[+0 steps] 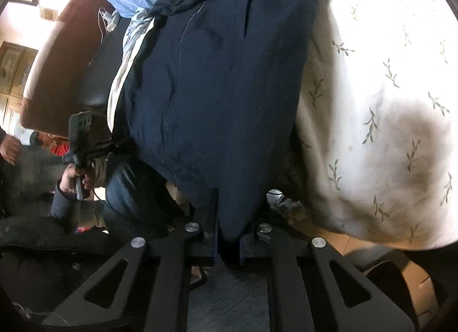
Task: Fold large clothes
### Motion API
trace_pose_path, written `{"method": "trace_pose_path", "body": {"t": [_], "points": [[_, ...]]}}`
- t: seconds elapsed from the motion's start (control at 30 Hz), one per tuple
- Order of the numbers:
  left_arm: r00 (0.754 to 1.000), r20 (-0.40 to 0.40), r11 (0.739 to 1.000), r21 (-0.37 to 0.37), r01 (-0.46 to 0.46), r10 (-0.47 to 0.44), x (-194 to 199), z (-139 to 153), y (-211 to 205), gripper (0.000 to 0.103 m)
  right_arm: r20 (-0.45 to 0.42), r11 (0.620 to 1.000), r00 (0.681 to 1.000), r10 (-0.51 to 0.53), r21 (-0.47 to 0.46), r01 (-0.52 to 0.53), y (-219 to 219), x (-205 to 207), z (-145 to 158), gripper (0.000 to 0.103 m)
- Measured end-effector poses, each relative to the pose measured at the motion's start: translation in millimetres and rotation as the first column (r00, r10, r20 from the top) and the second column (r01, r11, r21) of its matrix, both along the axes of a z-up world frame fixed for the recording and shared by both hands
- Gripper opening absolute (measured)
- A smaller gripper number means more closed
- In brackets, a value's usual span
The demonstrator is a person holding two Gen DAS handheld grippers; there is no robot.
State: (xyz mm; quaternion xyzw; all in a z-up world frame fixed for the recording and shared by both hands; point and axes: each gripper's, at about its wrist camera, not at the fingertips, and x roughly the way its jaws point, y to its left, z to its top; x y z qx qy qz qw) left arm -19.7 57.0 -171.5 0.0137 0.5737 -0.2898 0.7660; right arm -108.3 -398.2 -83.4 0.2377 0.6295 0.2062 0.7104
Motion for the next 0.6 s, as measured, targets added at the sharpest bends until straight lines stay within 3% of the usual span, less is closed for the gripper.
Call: {"method": "trace_pose_path", "body": {"t": [0.17,0.33,0.47,0.6], "points": [[0.999,0.031,1.0,-0.025,0.008,-0.007,-3.8,34.5,-10.7,0.002,0.038,1.0,0.999,-0.014,0.012,0.014,2.5,-0.4,16.7,0.009],[1.0,0.021,0.993,-0.115,0.006,-0.004,16.4,66.5,-7.1,0.002,0.079,0.996,0.996,-0.051,0.082,0.044,-8.8,12.5,44.8,0.009],[1.0,0.013,0.98,-0.197,-0.018,0.021,56.9,102.3,-5.4,0.002,0.103,0.978,0.989,-0.11,0.188,0.089,-28.0,33.5,63.5,0.009],[0.998,0.045,0.974,-0.225,-0.042,0.053,102.5,134.5,-19.6,0.003,0.108,0.95,0.979,-0.175,0.278,0.139,-51.5,74.6,75.5,0.009]]}}
